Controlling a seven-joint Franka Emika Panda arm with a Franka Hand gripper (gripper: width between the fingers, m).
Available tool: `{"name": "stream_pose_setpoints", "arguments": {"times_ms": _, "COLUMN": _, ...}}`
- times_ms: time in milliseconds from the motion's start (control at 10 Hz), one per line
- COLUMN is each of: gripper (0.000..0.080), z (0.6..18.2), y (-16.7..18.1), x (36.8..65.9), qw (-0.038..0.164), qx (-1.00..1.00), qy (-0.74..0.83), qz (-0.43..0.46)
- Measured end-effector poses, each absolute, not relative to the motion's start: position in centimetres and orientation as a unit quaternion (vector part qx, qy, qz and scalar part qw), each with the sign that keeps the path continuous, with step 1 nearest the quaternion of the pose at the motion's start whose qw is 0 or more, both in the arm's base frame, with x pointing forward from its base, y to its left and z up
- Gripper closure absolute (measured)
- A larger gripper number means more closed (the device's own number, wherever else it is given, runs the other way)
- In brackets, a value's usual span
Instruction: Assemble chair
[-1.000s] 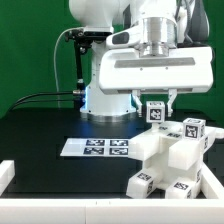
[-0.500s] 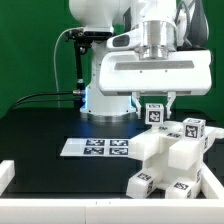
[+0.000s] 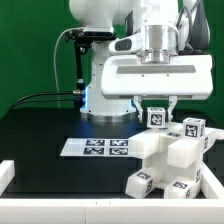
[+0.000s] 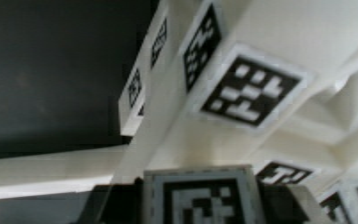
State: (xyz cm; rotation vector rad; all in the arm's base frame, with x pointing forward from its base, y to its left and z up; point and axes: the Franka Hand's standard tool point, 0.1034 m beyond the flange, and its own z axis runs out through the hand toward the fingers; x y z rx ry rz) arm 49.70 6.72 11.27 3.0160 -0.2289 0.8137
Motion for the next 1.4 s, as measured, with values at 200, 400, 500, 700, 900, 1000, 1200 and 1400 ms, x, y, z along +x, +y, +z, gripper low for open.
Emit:
{"name": "stream_pose_setpoints", "arguments": {"times_ms": 200, "gripper": 0.0518, "z": 11.08, "y": 6.72, "x": 49.58, "qw": 0.006, "qx": 0.963, "qy": -0.071, "qz": 0.259}}
{"name": "stream_pose_setpoints", "arguments": {"times_ms": 400, "gripper": 0.0518, "z": 10.92, "y": 6.26, "x": 49.83, "qw": 0.010, "qx": 0.962, "qy": -0.072, "qz": 0.263}}
{"name": "stream_pose_setpoints", "arguments": {"times_ms": 500, "gripper": 0.0518, "z": 10.93, "y": 6.20, "x": 50.05, "qw": 0.011, "qx": 0.962, "qy": -0.072, "qz": 0.264}}
{"name": "stream_pose_setpoints", "arguments": {"times_ms": 700, "gripper": 0.0518, "z": 10.94, "y": 6.19, "x": 50.13, "qw": 0.011, "qx": 0.962, "qy": -0.072, "qz": 0.264}}
{"name": "stream_pose_setpoints", "arguments": {"times_ms": 900, "gripper": 0.0518, "z": 10.95, "y": 6.17, "x": 50.21, "qw": 0.012, "qx": 0.962, "qy": -0.068, "qz": 0.263}}
{"name": "stream_pose_setpoints", "arguments": {"times_ms": 1000, "gripper": 0.0518, "z": 10.84, "y": 6.17, "x": 50.12, "qw": 0.012, "qx": 0.963, "qy": -0.067, "qz": 0.260}}
{"name": "stream_pose_setpoints", "arguments": {"times_ms": 1200, "gripper": 0.0213, "z": 10.82, "y": 6.17, "x": 50.11, "qw": 0.013, "qx": 0.964, "qy": -0.065, "qz": 0.259}}
{"name": "stream_pose_setpoints", "arguments": {"times_ms": 1400, "gripper": 0.0161, "z": 10.77, "y": 6.19, "x": 50.07, "qw": 0.013, "qx": 0.964, "qy": -0.063, "qz": 0.257}}
